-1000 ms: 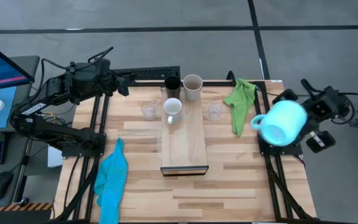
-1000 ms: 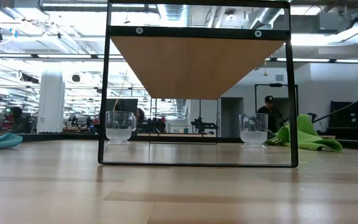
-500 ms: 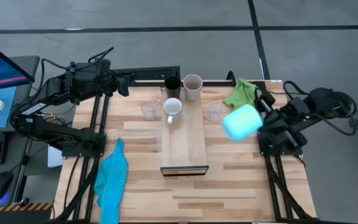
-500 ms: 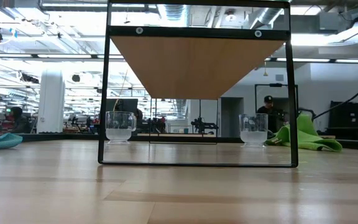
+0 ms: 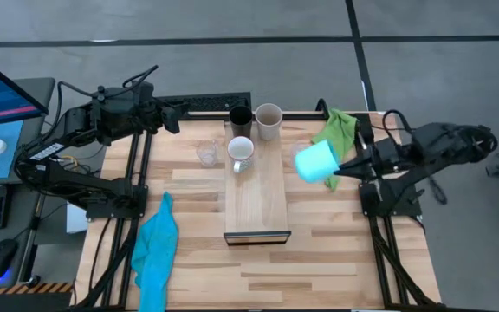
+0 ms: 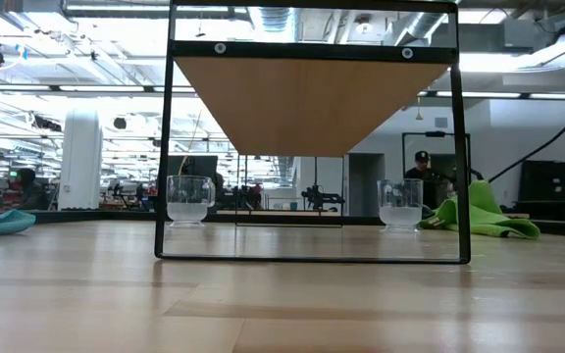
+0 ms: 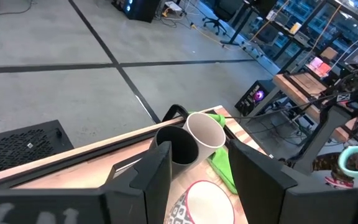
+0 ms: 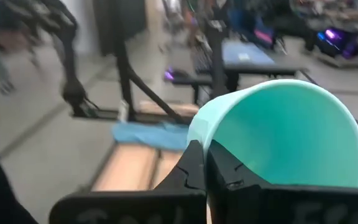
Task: Stack small to large cups/mugs on shelf
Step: Put the blue cup on the shelf
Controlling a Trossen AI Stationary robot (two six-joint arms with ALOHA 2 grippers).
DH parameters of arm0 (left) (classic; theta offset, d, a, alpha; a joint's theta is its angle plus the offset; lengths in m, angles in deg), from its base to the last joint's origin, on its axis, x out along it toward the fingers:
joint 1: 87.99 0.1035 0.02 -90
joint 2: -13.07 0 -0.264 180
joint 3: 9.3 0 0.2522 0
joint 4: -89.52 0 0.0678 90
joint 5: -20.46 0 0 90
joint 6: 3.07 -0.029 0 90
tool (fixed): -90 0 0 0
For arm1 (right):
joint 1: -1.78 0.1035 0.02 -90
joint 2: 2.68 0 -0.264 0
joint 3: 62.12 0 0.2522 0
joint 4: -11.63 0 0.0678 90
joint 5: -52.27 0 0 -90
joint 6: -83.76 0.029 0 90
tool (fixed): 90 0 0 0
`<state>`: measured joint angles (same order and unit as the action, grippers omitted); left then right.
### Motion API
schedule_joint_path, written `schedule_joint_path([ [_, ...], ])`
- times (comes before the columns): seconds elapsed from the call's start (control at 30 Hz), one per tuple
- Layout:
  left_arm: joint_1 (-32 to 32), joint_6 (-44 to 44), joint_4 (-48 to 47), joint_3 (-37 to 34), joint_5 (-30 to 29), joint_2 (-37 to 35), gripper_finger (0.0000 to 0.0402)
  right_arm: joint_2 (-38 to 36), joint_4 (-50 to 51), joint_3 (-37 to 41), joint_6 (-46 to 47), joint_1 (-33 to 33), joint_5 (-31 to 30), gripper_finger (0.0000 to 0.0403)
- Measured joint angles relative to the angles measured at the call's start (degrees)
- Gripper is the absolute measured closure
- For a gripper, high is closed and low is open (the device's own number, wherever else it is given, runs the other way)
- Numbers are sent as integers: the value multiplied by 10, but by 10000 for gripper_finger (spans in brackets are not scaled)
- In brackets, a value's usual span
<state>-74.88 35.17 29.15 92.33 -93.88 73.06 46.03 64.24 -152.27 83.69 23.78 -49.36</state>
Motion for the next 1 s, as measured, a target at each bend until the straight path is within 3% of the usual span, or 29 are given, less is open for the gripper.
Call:
schedule_joint_path([
  [0.33,0,6,0,0,0,0,251,85,186,-75,-5,0,-126,397],
  [0.63,0,5,0,0,-13,0,251,145,295,-106,-17,-26,-163,397],
  [1.0,0,4,-1,0,-20,0,251,199,336,-117,-134,-86,-353,397],
])
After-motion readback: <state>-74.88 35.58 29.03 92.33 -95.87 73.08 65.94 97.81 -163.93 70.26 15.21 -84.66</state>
